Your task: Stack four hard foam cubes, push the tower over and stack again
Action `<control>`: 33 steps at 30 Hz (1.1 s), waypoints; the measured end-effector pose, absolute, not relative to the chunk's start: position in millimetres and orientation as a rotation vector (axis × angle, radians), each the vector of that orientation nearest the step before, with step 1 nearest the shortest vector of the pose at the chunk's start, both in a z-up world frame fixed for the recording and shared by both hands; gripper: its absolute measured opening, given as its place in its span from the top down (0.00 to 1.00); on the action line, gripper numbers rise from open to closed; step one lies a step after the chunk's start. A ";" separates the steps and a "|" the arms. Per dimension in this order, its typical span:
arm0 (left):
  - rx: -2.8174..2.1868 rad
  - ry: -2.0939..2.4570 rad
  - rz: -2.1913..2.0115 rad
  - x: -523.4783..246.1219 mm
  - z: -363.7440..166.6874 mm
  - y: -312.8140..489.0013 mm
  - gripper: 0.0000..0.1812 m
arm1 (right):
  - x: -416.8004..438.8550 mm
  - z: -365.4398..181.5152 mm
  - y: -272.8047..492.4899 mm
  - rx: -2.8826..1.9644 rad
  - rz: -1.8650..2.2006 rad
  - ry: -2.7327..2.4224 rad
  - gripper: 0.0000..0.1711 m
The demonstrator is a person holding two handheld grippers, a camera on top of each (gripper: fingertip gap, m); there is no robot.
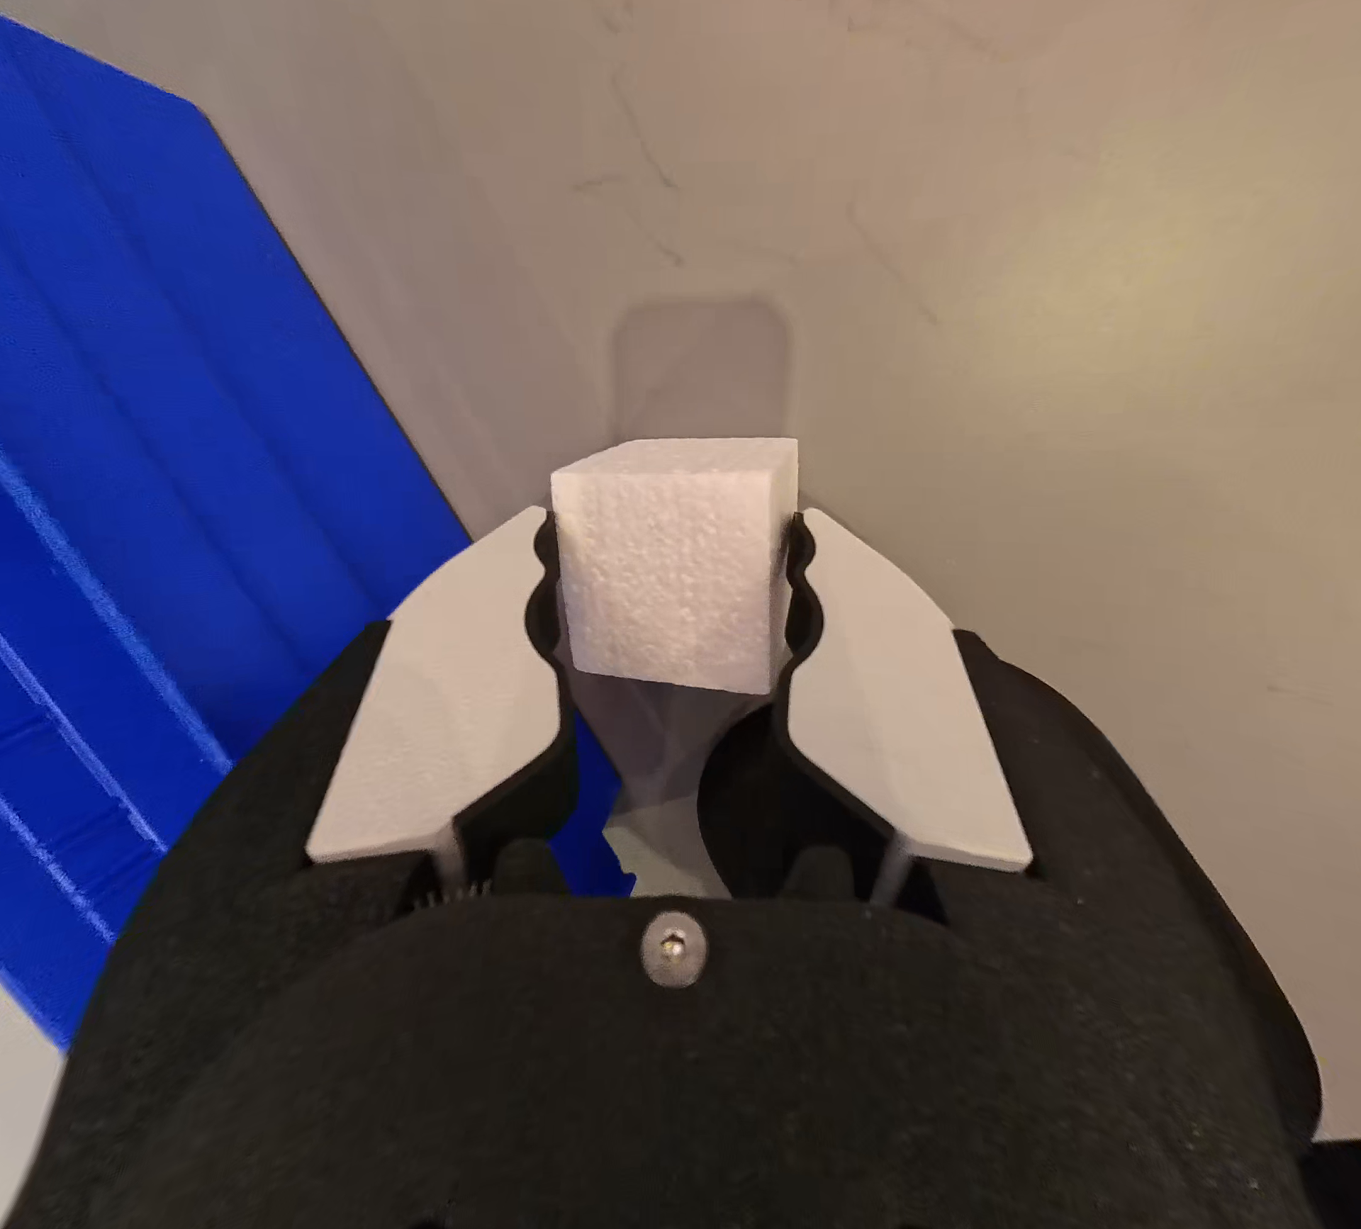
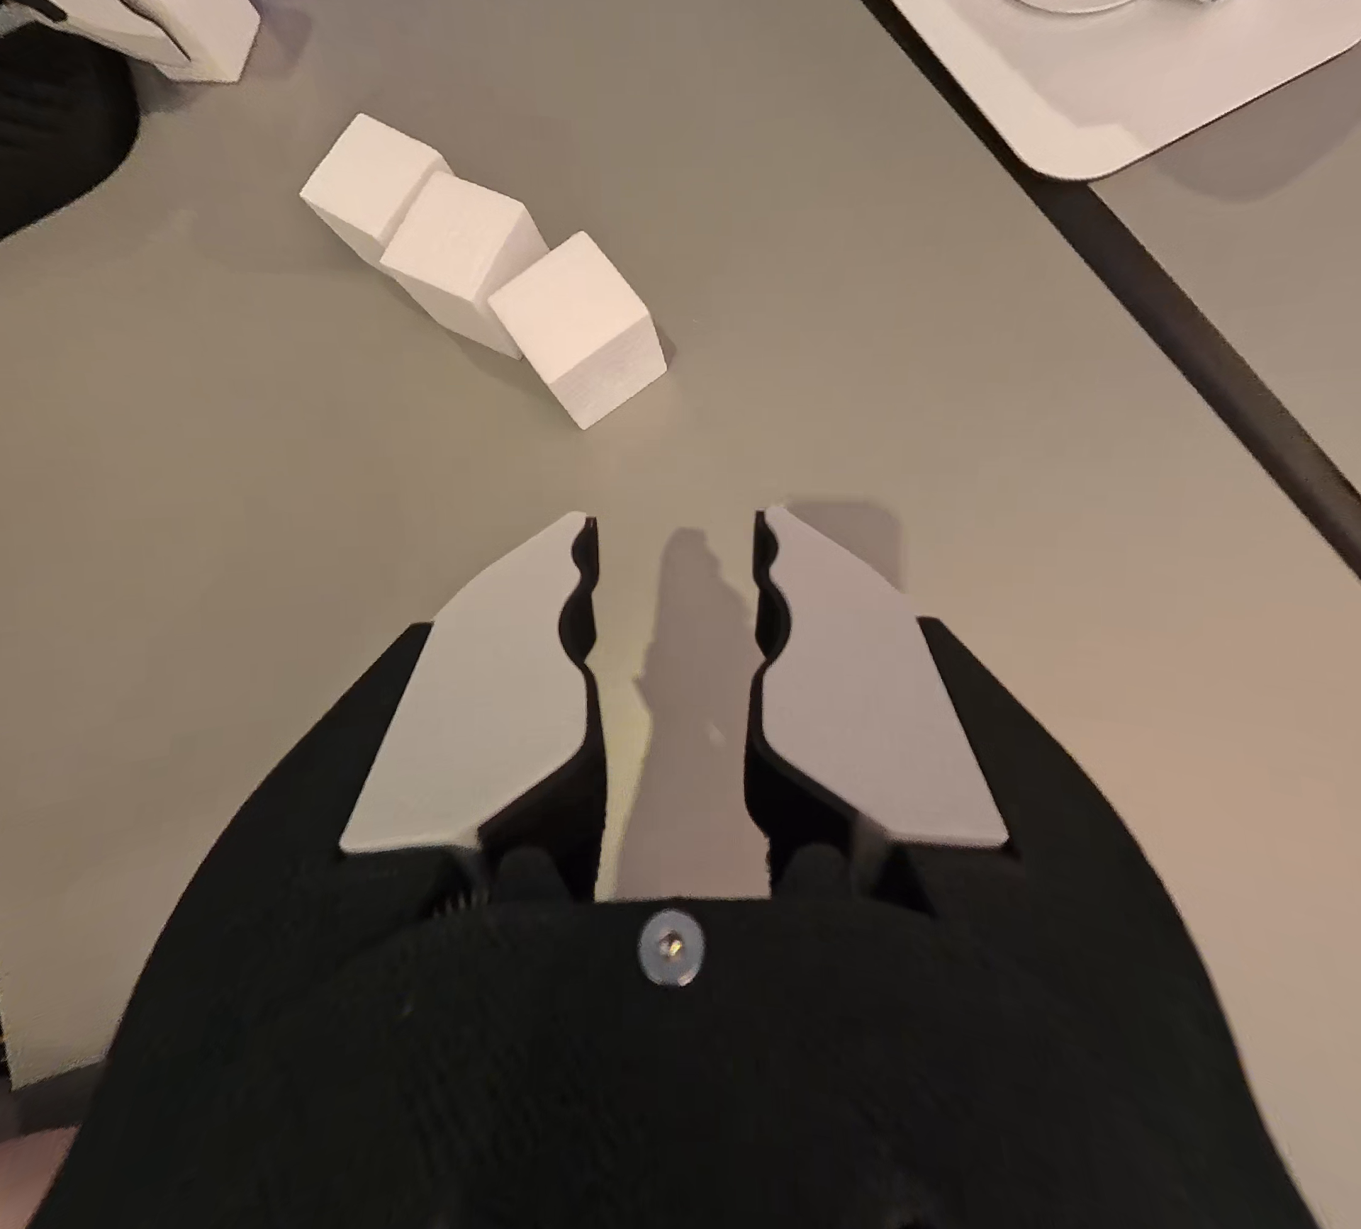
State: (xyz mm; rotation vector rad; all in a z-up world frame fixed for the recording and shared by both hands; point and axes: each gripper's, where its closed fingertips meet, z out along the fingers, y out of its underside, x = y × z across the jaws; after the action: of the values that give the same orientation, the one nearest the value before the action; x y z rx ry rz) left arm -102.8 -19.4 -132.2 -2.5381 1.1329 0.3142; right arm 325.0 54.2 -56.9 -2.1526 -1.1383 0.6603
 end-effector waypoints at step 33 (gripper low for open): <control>-2.286 1.532 0.185 105.5 -91.6 24.7 0.67 | 312.0 -80.4 45.1 -2.191 0.649 -1.279 0.76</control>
State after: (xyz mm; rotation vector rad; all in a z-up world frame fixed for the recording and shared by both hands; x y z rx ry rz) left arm 105.5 24.7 -91.6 -2.2859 1.5317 0.1847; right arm 312.0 45.1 -80.4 -2.1910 -1.2794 0.6492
